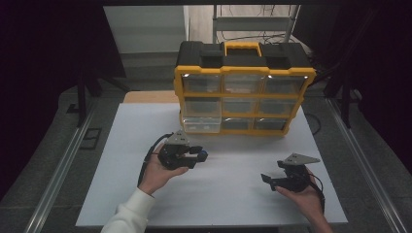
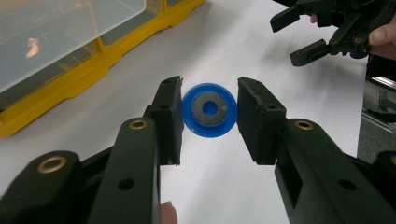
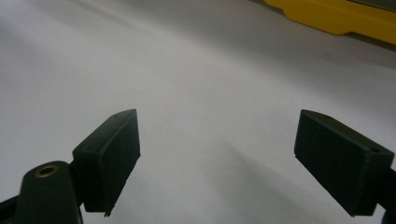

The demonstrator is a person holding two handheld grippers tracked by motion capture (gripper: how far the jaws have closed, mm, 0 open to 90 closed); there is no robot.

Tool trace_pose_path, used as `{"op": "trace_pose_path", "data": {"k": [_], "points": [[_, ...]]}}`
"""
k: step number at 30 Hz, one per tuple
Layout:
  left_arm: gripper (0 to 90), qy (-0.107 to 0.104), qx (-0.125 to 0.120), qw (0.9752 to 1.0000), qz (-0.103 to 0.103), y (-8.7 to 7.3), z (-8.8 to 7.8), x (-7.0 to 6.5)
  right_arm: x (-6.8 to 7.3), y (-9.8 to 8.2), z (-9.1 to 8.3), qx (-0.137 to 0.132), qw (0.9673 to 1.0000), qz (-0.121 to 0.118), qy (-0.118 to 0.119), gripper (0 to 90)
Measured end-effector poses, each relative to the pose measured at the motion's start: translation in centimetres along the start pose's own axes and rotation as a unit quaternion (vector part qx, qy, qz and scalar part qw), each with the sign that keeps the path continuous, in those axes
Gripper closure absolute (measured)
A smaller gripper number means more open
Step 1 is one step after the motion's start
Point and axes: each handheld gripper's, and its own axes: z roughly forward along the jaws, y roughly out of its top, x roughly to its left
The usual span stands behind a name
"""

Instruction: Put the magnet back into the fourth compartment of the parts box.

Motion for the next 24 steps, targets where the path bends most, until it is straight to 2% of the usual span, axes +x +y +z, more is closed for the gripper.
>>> {"op": "trace_pose_path", "data": {"k": [6,13,24], "points": [[61.8,-0.012,-0.017,0.9998,-0.004,1.0,-0.5,0.2,0.0,0.0,0.1,0.003,1.0000,-0.002,-0.002,14.8],[61.8,-0.007,-0.017,0.9998,0.004,2.5,-1.0,0.4,0.0,0.0,0.0,-0.001,1.0000,0.000,-0.002,14.8],[61.8,-0.002,-0.027,0.9996,0.000,4.3,-1.9,1.3,0.0,0.0,0.0,0.000,1.0000,0.000,0.000,14.8]]}}
